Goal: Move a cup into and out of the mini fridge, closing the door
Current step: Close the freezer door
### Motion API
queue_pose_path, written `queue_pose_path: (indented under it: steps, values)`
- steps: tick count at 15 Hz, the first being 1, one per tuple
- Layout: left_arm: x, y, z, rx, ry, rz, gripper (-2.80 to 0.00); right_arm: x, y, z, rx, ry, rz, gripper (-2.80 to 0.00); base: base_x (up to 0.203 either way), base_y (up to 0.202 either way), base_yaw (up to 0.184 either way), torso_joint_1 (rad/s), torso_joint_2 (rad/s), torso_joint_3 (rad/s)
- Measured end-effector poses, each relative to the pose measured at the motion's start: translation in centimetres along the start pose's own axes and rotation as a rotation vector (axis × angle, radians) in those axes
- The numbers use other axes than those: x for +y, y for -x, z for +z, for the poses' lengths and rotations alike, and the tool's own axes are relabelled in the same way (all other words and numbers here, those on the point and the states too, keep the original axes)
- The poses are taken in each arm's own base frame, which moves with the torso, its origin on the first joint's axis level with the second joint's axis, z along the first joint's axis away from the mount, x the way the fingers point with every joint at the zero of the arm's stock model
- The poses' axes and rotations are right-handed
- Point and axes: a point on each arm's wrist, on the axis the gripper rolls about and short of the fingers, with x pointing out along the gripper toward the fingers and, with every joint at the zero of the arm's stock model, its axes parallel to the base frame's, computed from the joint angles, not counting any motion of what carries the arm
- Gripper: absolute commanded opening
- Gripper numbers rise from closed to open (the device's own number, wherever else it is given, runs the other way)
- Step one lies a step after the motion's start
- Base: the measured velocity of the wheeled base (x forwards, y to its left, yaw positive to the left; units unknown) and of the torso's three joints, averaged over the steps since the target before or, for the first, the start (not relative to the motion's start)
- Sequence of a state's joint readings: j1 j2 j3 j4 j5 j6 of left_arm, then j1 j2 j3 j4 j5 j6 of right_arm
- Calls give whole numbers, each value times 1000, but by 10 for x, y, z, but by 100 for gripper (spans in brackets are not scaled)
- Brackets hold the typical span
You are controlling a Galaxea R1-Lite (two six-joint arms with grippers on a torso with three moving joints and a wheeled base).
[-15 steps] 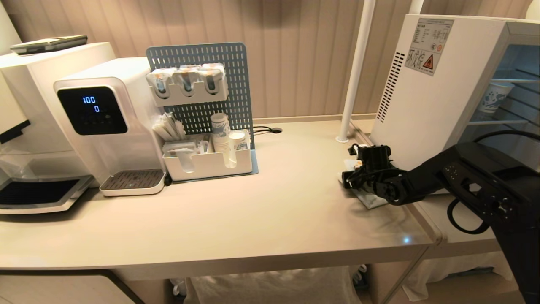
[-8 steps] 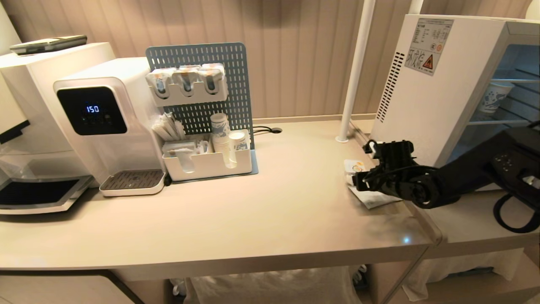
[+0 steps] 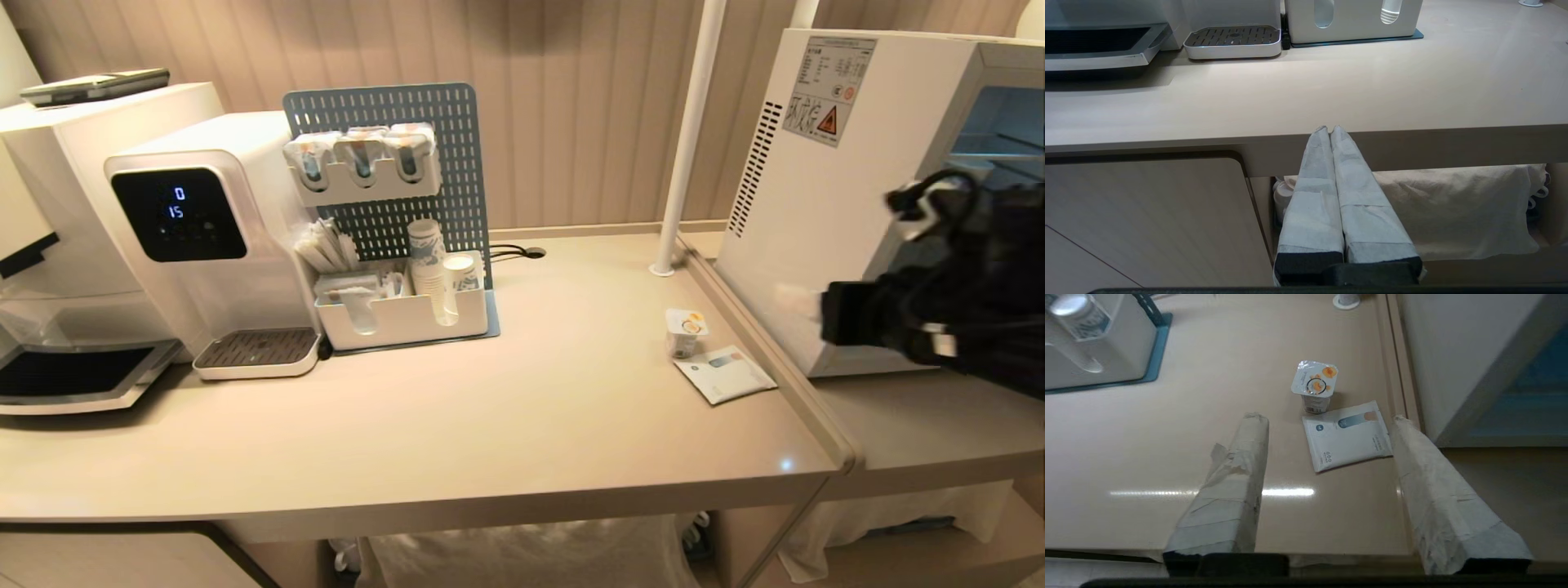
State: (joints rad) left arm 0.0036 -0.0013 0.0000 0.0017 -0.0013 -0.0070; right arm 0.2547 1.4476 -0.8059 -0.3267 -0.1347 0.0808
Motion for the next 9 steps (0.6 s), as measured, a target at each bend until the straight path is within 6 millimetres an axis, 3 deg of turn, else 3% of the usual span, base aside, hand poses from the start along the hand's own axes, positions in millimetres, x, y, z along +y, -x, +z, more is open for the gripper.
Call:
queue_pose_path:
  steps: [2,4,6,9]
  values:
    - [0,0,0,0,0,-2,-280,-8,73,12,-72,-32,-13,-280,0,0,0,0,0,0]
    - [0,0,0,0,0,-2,-280,-19,142,7,-110,-68,-59,-280,0,0,0,0,0,0]
    - [0,0,0,0,1,0,-280,-33,202,-13,-122,-110,-154,-280,0,0,0,0,0,0]
    - [0,0,0,0,1,-2,-280,-42,267,-57,-127,-158,-288,-280,0,0,0,0,0,0]
